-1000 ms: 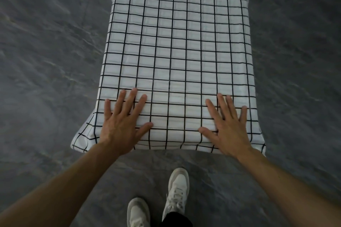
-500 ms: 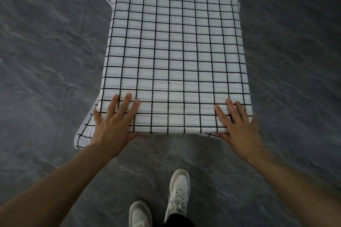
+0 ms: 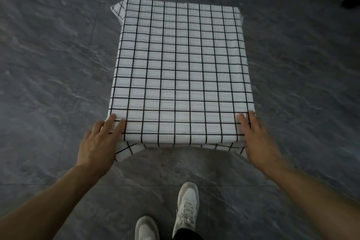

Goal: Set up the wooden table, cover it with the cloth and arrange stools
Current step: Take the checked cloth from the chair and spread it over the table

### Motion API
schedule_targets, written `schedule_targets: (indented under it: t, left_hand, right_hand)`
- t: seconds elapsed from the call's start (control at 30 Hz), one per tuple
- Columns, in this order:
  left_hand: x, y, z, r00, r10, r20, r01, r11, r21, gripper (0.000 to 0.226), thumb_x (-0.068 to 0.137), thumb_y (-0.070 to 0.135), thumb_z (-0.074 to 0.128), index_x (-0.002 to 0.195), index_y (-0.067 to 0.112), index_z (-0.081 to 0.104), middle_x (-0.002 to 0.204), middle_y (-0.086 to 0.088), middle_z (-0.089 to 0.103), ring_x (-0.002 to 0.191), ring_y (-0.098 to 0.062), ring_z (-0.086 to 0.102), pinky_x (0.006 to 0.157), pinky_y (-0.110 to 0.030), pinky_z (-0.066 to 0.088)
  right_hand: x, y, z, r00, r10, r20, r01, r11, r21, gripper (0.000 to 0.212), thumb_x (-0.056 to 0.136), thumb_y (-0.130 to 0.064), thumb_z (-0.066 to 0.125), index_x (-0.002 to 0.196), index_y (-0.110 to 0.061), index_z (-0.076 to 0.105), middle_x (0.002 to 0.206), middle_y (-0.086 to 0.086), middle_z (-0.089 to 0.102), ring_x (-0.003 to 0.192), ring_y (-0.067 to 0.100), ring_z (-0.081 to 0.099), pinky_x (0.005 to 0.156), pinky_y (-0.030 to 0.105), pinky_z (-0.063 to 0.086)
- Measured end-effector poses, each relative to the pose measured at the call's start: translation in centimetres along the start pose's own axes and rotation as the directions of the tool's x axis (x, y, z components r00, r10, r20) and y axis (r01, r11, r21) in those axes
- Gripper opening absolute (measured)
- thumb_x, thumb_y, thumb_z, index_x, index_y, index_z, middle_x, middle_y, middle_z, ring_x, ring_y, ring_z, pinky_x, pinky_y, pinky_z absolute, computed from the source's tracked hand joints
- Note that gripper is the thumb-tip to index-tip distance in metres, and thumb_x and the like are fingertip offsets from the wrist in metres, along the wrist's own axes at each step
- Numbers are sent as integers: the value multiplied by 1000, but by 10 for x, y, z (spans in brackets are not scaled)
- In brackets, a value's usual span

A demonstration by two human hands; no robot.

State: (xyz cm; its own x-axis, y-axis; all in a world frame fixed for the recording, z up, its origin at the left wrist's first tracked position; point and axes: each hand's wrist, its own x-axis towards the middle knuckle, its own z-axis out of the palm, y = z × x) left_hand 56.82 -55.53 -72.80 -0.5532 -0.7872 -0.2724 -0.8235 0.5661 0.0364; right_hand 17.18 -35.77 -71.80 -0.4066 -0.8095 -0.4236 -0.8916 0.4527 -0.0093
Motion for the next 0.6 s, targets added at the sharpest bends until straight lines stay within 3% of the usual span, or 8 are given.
schedule_targets:
  t: [0.1, 0.2, 0.27, 0.37, 0.6]
  left_hand:
    - [-5, 9, -21, 998, -50, 27, 49, 998, 26, 74, 74, 18, 75, 143, 20, 47, 153, -9, 38, 130, -33, 41, 89, -51, 49]
    - [-11, 19, -49, 997, -71, 25, 72, 997, -26, 60, 89, 32, 61, 145, 23, 42, 156, -5, 33, 137, -28, 36, 100, -47, 44]
    - [-14, 22, -69, 998, -65, -1, 64, 996, -64, 53, 92, 36, 57, 143, 25, 46, 156, -3, 34, 137, -27, 37, 101, -46, 43]
    - [-21, 27, -105, 999, -54, -8, 53, 996, -73, 49, 94, 40, 53, 141, 28, 46, 157, -1, 32, 137, -25, 37, 105, -45, 40]
    - [-39, 23, -218, 998, -54, -45, 46, 987, -155, 48, 94, 38, 54, 141, 29, 47, 158, -1, 30, 139, -25, 33, 107, -44, 37]
  right_hand:
    - [-8, -21, -18, 1000, -12, -14, 12, 1000, -6, 96, 92, -34, 63, 157, -19, -6, 164, 6, -14, 152, 27, -3, 118, 50, 26]
    - [-18, -45, -42, 995, -81, -60, 81, 997, 2, 85, 95, -48, 54, 158, -16, 6, 165, 9, -4, 152, 26, 2, 119, 51, 24]
    - [-23, -57, -60, 996, -82, -44, 83, 996, 18, 80, 96, -51, 49, 157, -17, 10, 166, 8, -4, 152, 27, 1, 118, 50, 25]
    - [-31, -69, -96, 999, -30, -20, 33, 983, 182, 76, 98, -53, 46, 157, -20, 12, 165, 5, -5, 152, 26, -1, 120, 46, 23]
    - [-67, -86, -205, 990, 77, -117, -12, 881, 474, 65, 98, -48, 48, 153, -17, 30, 163, 8, 17, 150, 26, 14, 120, 41, 20]
